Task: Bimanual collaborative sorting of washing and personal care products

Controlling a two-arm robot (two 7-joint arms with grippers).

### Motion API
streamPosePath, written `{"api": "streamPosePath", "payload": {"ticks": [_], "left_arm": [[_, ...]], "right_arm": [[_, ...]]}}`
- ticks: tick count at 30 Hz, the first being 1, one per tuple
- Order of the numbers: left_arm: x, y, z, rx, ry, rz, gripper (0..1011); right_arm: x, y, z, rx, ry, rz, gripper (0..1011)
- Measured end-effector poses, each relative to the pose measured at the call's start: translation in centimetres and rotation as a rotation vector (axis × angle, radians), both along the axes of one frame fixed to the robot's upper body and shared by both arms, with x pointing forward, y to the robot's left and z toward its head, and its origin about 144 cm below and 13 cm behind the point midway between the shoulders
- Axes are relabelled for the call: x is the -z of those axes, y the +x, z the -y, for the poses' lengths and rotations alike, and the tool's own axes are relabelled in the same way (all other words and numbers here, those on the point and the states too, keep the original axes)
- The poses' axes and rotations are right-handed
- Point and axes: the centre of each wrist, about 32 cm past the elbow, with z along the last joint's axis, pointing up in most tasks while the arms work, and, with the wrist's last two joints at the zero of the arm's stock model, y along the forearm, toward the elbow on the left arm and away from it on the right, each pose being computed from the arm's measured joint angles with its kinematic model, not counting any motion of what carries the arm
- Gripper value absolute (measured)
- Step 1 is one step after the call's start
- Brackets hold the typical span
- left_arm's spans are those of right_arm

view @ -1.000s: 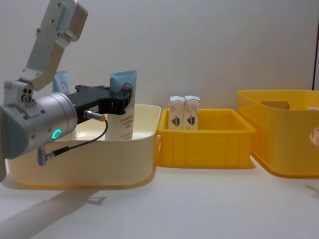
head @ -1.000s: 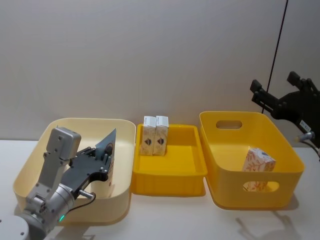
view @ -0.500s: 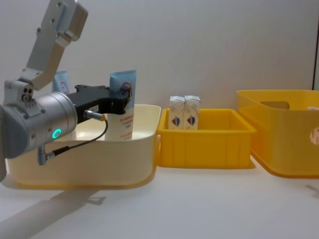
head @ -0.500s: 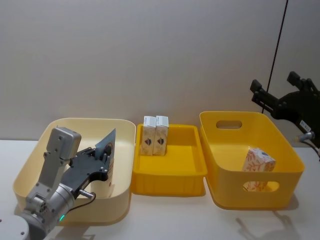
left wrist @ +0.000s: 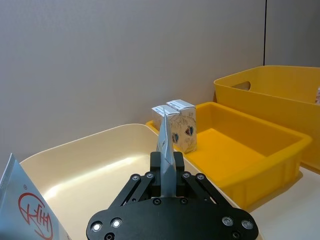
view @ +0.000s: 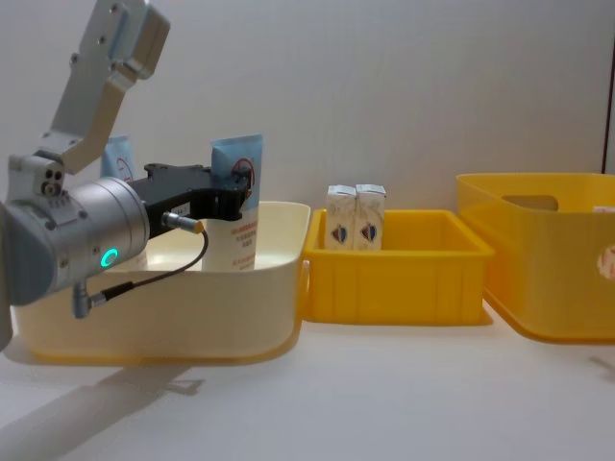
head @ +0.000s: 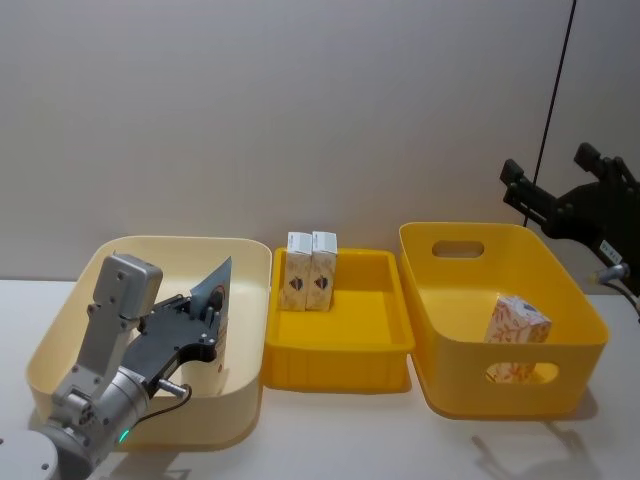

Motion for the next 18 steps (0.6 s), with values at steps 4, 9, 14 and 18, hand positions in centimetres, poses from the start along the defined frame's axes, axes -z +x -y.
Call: {"api": "streamPosePath", "payload": {"ticks": [4,9,14,18], "left_arm": [[0.00,0.00,0.00,0.000,0.000,0.000,141],[0.00,0.00,0.00,0.000,0.000,0.000,141],[0.00,0.00,0.00,0.000,0.000,0.000,141],[0.00,0.00,0.00,0.000,0.000,0.000,141]], "right_arm": [[0.00,0.00,0.00,0.000,0.000,0.000,1001],[0.00,0.00,0.00,0.000,0.000,0.000,1001],[0.00,0.00,0.00,0.000,0.000,0.000,1001],[0.00,0.00,0.00,0.000,0.000,0.000,1001]]}}
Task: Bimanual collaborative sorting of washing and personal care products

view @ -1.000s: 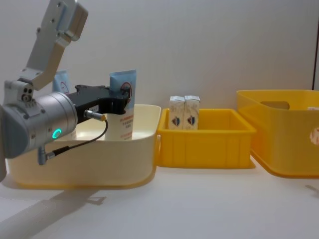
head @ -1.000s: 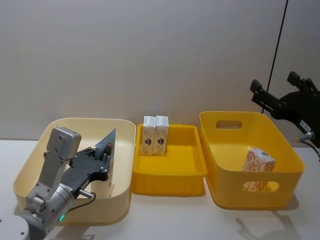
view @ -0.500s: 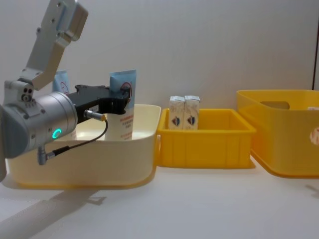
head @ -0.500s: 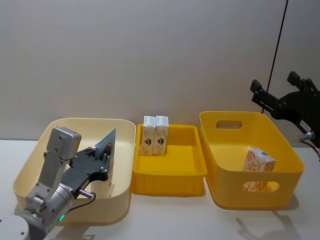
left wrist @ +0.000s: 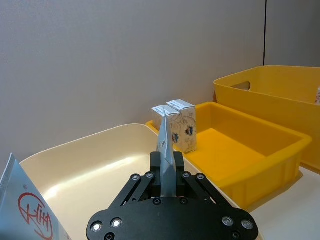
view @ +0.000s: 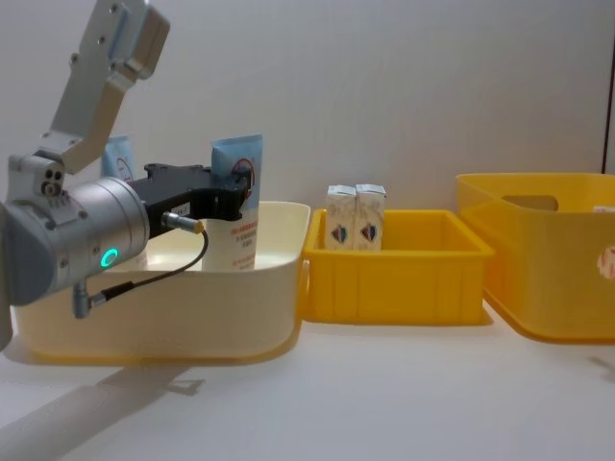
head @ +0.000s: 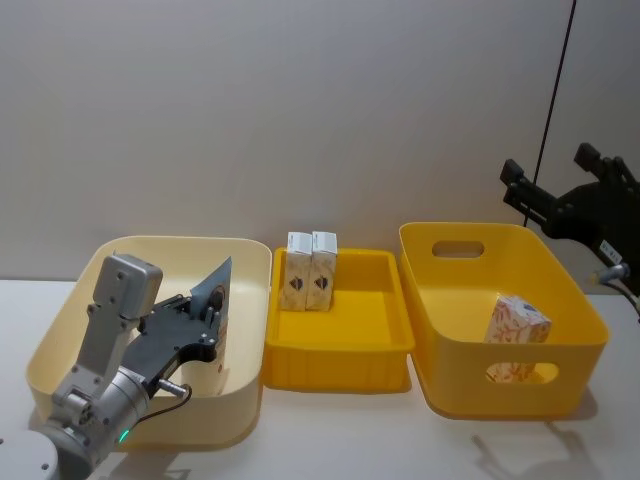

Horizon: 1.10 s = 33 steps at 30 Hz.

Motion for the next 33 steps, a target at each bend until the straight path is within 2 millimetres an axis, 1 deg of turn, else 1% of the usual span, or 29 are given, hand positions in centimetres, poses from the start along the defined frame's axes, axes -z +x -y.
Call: {"api": "streamPosePath", "payload": {"ticks": [12,18,25,33], "left_arm": [[0.0,0.0,0.0,0.000,0.000,0.002,141],[-0.6,0.2,-0.1,0.001,0.000,0.024,141],[-2.3,0.5,-0.2,0.008,-0.008,0.083,141],[-4.7,0.5,-0.2,0.020,-0.026,0.162,141]], "right_arm": [[0.0,0.0,0.0,0.000,0.000,0.000,1001],[0.0,0.0,0.0,0.000,0.000,0.000,1001],[0.0,0.0,0.0,0.000,0.000,0.000,1001],[0.0,0.0,0.0,0.000,0.000,0.000,1001]]}}
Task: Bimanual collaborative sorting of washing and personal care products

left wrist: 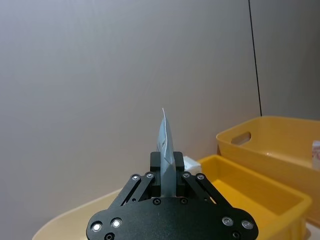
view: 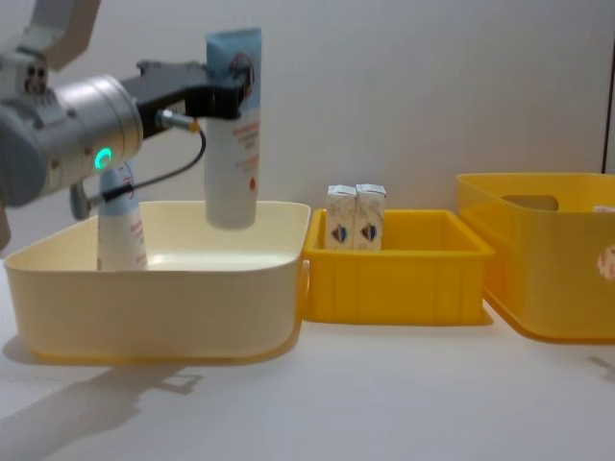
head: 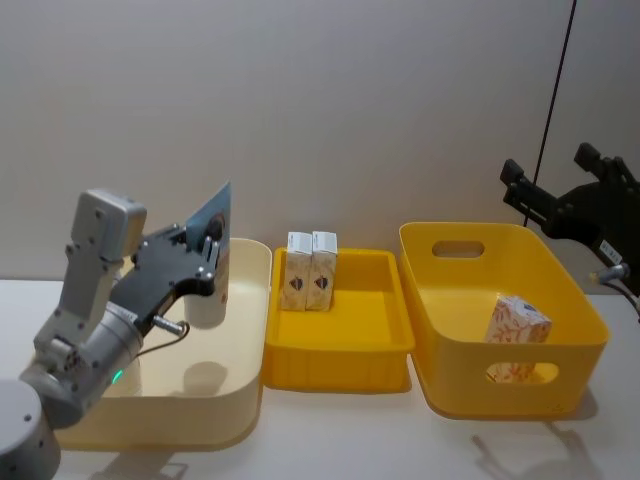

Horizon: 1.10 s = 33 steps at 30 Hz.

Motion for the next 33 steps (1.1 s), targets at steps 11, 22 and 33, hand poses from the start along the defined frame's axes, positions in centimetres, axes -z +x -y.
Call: {"api": "streamPosePath", "payload": {"ticks": [11,22,33], "left_arm": [[-3.0,0.0,0.3,0.038,-0.033,0.091,141],[-4.8,0.6,0.5,0.072,-0.055,0.140,141],[-5.0,0.9,0.2,0.077,-0.055,0.145,141]], "right_arm": [[-0.1,0.2,0.1,-0.014,-0.017,0.004,1001],[-0.4,1.5,0.4,-0.125,-0.095,0.024,1001],[-0.6,2.9,0.3,-0.278,-0.181,0.024,1001]]}}
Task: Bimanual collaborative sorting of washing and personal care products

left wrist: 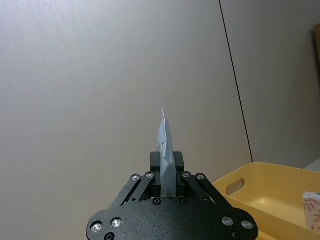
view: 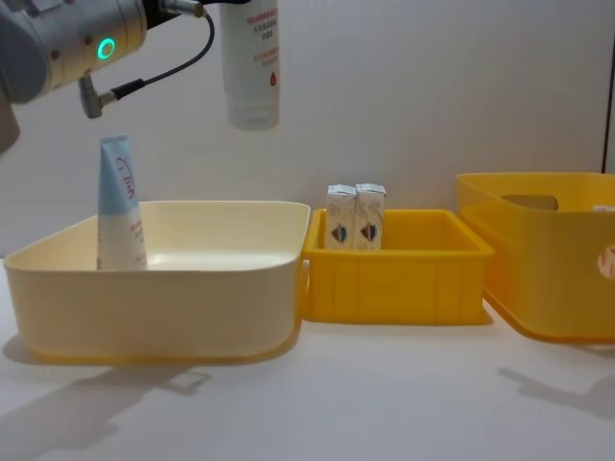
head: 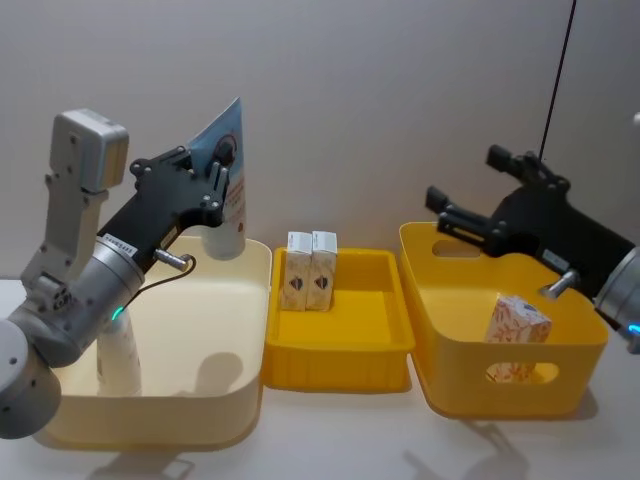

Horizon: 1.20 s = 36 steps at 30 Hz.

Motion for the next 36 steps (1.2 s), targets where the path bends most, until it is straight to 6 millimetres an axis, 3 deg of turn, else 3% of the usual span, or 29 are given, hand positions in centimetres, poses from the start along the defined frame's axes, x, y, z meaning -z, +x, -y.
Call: {"api": "streamPosePath", "payload": {"ticks": [18,27,36], "left_arm": [[0.3,-0.8,-0.1,0.005,0.001,-0.005,141],[0.5,-2.5,0.2,0.032,-0.017,-0.016,141],[0.6,-4.3,0.5,0.050,-0.025,-0.036,141]], "right_arm": [[-0.2,3.1,-2.1,-0.285,-0.223,-0.053,1001],[-0.4,4.6,-3.8,-0.410,-0.350,-0.086,1001],[-0.2,4.6,-3.9,-0.422,-0.383,-0.090,1001]]}}
